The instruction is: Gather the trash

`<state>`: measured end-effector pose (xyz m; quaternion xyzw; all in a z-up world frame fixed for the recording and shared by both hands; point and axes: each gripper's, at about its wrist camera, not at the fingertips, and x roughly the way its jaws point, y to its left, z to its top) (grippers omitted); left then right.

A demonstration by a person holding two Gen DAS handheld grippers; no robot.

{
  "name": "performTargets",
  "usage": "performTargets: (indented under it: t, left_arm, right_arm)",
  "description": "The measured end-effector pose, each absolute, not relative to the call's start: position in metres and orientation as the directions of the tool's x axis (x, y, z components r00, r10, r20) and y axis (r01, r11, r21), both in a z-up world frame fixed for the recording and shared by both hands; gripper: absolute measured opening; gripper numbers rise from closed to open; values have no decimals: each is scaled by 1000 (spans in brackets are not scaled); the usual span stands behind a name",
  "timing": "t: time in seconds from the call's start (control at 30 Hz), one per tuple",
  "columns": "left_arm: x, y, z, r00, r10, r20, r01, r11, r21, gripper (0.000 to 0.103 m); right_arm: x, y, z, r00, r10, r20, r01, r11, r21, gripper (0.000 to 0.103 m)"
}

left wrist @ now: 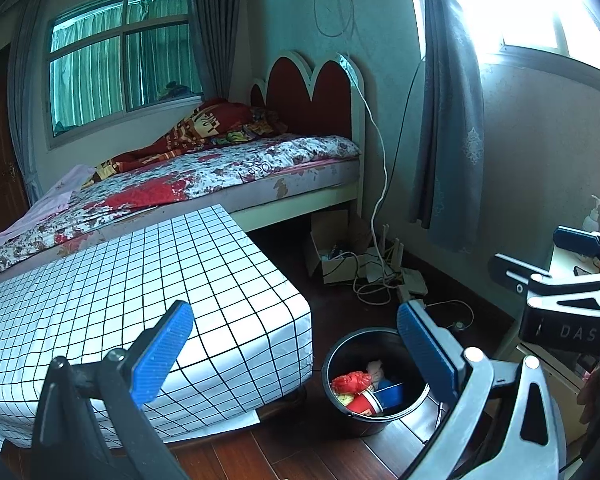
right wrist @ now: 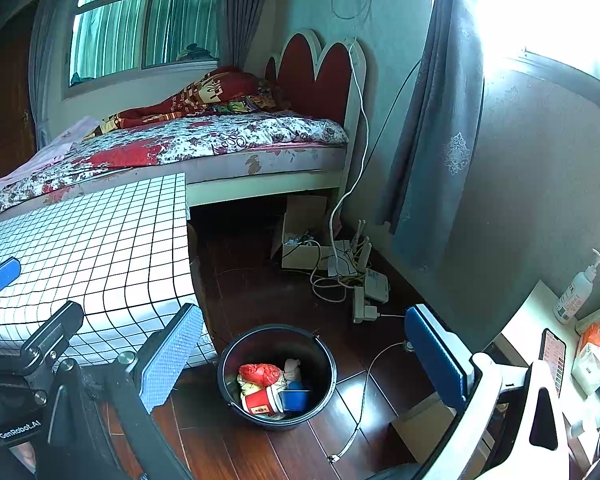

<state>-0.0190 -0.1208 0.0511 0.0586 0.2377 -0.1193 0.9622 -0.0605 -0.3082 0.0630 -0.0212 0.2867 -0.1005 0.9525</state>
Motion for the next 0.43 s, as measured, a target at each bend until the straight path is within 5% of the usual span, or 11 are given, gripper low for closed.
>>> performTargets:
  t: [0.43]
  left_arm:
    - [-21,-121,51,842,-260,-473,317,947,44,102]
  right_arm:
    - [-62,-311,60,807,-202,-555,181,979,-94,102]
